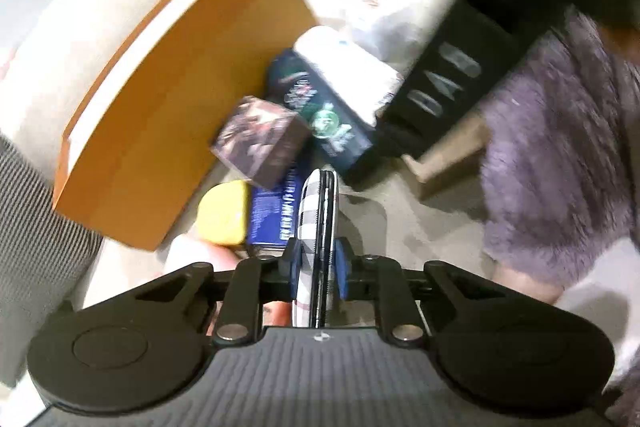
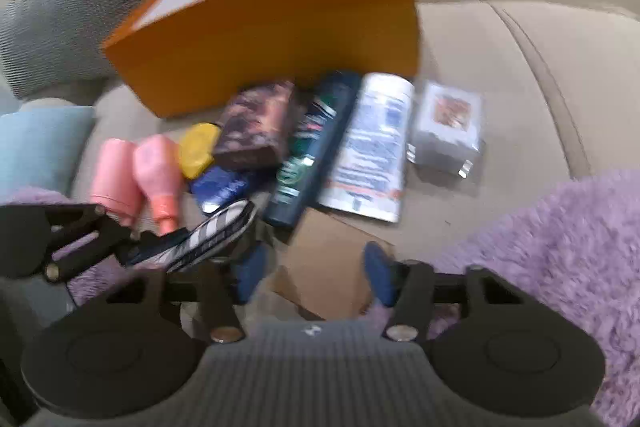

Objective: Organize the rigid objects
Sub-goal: 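Grasp the plaid tin with the left tool while the right tool grasps the anime card box, then carry the plaid tin and anime card box into the orange box with both tools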

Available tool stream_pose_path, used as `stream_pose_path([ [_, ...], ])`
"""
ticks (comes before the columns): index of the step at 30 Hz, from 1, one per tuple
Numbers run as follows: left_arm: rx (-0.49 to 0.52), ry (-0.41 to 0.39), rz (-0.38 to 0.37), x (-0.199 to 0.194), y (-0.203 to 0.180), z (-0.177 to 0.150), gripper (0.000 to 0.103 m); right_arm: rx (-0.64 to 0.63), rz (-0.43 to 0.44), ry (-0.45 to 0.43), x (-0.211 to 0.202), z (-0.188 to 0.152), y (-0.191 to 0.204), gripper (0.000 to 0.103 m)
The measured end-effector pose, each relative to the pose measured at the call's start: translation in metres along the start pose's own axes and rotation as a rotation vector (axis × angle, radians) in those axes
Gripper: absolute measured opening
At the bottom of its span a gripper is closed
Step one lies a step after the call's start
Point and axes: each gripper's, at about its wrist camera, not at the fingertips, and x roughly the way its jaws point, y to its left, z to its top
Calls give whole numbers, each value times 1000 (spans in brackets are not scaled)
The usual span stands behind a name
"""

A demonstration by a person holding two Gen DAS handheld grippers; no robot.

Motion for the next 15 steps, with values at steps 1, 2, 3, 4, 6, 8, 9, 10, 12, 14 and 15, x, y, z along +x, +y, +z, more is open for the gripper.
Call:
stream_pose_path([
  [1,-14,0,-5,-1,5,0,20,-18,9,-2,1,0,3,43],
  [2,-23,0,-7,-1,9,2,19,-36,22,3,4,1,8,40],
  [3,-29,2,-11,-3,8,4,19,-47,41,9,7,2,11,32],
  [4,-38,4,-20,-3,7,5,19,-51,62,17,11,3,14,24],
  [6,-61,11,-42,6,9,6,20,-51,93,22,20,6,18,17],
  [8,-71,16,-63,10,8,9,21,-46,123,12,27,11,19,15],
  [9,-67,20,-70,12,8,9,21,-41,138,9,29,13,19,14],
  [10,-52,23,-58,13,7,10,21,-32,152,12,32,15,19,11],
  [12,-36,33,-48,16,12,12,23,0,189,19,38,19,16,10],
  [14,-42,43,-57,18,13,12,26,9,203,21,41,21,18,10],
  [15,-55,48,-65,23,15,13,26,5,202,20,42,22,19,10],
])
